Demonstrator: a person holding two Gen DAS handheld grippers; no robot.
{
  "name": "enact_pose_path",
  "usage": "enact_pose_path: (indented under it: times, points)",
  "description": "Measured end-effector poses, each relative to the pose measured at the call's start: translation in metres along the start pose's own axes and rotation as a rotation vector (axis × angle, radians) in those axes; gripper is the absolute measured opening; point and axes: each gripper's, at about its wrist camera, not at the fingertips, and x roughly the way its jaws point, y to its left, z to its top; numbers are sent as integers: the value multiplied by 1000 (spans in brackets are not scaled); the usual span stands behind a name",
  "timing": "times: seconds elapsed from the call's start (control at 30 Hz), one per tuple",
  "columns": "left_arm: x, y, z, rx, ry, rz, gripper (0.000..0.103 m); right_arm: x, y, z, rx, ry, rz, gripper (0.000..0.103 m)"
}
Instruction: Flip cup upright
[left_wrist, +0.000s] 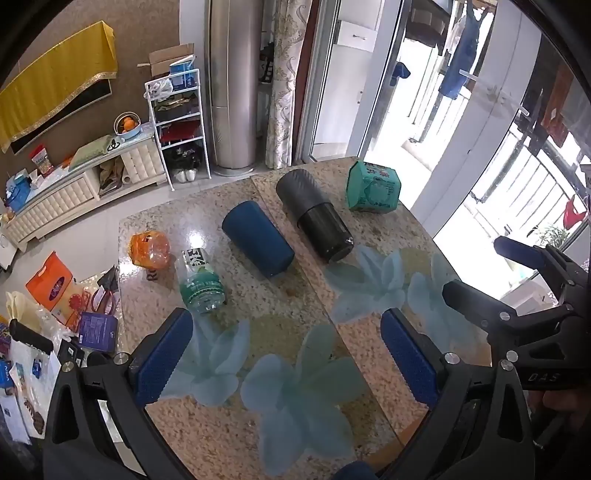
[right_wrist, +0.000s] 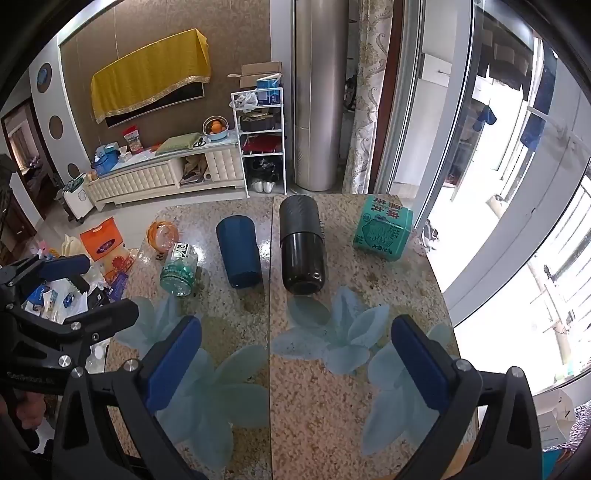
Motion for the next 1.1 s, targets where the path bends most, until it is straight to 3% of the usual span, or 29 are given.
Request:
enact_pose_path:
  times: [1.1]
  points:
    - [-4,6,-2,-6,3,-3,102,-2,0,0,2,-1,2,103]
